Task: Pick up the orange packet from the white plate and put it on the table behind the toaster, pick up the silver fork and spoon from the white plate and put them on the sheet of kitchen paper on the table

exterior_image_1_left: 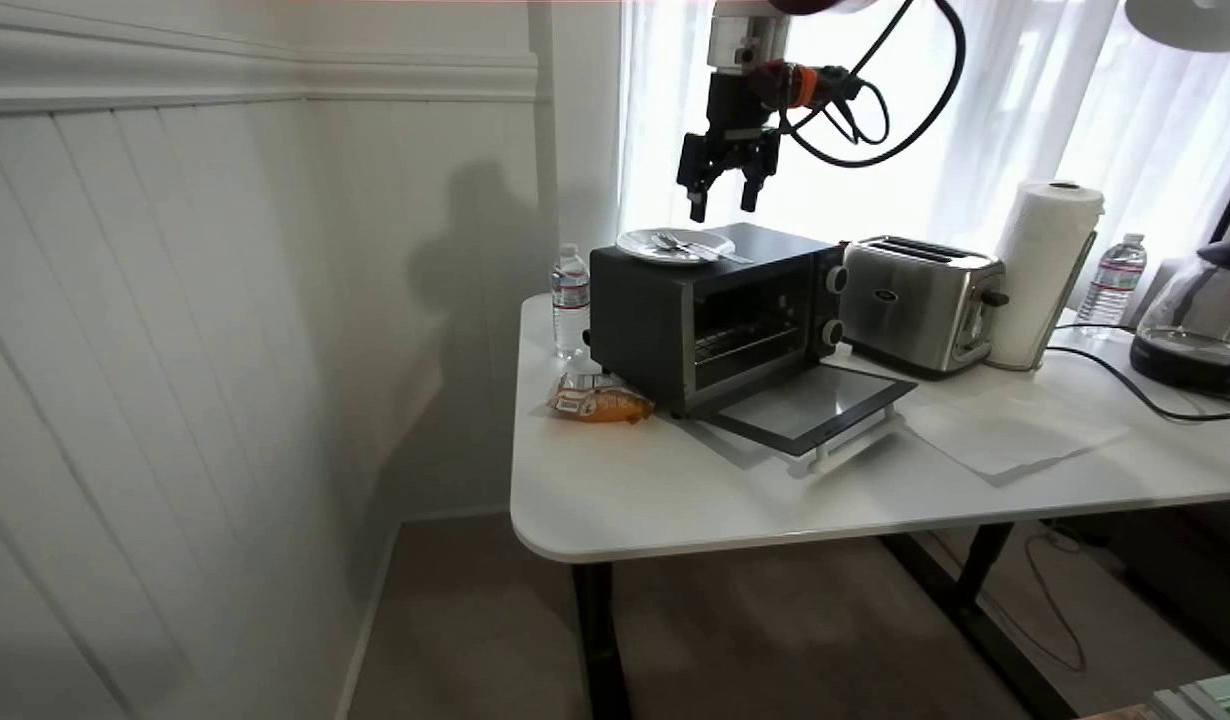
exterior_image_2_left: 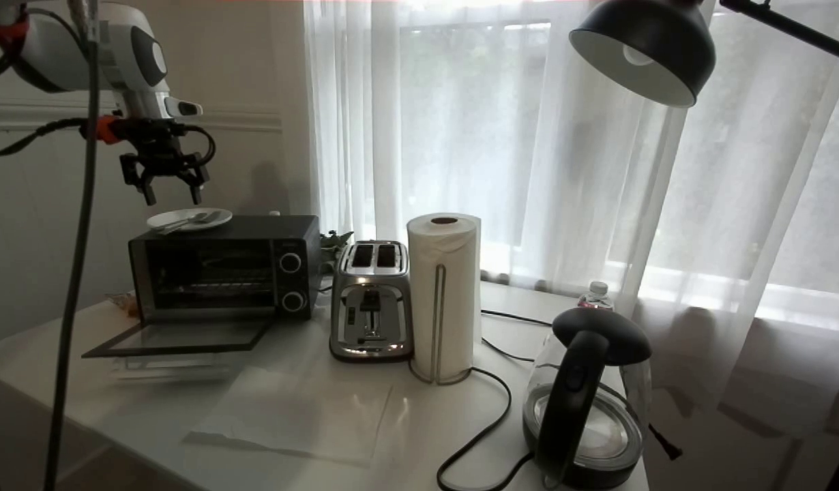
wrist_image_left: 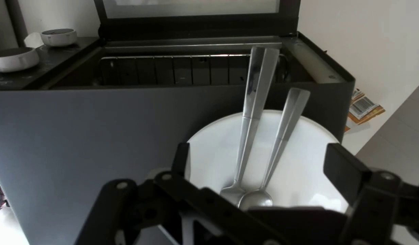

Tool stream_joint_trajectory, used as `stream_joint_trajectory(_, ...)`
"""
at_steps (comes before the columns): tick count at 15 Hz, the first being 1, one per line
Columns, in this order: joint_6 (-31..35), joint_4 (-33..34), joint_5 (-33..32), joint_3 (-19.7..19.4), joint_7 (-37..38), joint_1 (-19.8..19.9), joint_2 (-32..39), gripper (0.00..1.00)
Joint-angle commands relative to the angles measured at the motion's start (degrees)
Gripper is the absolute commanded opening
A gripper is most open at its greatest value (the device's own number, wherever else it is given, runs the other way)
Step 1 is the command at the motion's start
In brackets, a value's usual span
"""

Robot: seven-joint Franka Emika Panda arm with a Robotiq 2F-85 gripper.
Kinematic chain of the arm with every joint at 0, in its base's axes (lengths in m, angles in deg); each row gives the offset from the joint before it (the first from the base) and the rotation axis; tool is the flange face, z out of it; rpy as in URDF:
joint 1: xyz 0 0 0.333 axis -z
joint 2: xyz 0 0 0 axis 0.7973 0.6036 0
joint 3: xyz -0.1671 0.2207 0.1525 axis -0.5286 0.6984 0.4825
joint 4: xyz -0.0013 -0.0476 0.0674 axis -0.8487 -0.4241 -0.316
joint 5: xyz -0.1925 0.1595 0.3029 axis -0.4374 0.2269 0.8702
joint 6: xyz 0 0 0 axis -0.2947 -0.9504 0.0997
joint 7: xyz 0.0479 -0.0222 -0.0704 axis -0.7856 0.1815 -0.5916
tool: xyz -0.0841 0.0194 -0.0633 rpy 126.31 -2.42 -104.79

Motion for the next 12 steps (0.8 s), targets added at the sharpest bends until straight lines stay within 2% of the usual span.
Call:
stream_joint_trajectory(1,3.16,-2.36,-1.28,-4.87,2.96,-4.51,-0.33,1.0)
stream_joint_trajectory(6,4.07,-1.36,-1.75,-7.65,5.13,-7.76,1.48,1.0)
stream_joint_trajectory(12,4.36,1.29,-2.42,-9.32,6.11,-9.66,3.72,1.0)
